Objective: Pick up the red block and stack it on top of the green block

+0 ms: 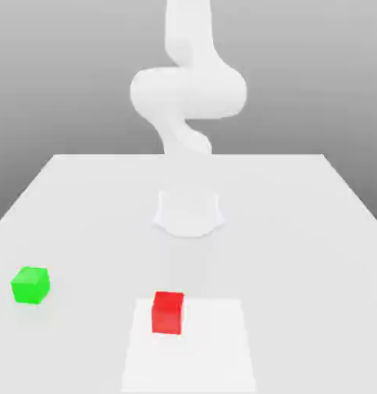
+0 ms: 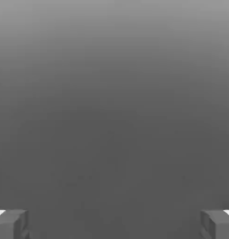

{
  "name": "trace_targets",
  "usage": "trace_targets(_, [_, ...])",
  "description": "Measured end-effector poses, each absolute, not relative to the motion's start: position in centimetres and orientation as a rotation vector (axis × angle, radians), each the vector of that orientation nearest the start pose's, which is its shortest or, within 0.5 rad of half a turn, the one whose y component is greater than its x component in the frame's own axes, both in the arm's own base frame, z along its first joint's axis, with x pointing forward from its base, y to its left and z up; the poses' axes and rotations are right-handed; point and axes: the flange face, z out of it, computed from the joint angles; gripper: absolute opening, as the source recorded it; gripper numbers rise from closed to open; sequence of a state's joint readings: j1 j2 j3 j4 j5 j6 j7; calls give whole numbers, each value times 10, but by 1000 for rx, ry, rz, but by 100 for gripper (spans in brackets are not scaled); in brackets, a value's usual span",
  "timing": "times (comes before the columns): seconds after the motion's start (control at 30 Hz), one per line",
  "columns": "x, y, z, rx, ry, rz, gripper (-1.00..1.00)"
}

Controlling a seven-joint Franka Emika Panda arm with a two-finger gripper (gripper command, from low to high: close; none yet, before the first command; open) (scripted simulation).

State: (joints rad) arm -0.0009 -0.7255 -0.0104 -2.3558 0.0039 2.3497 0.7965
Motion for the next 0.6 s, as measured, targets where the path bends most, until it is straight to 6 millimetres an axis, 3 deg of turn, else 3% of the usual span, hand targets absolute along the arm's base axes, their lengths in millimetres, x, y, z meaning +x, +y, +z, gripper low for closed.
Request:
trace_targets(0.13, [418,-15,562,-2576,1131,-748,0])
trace_targets(0.3, [435,-23,437,-2674,1209,-513,0])
trace_targets(0.43, [421,-29,336,-2747,1271,-308,0])
trace_targets(0.53, [394,-33,261,-2800,1320,-134,0])
trace_targets(0.6, [373,-35,222,-2824,1347,-40,0])
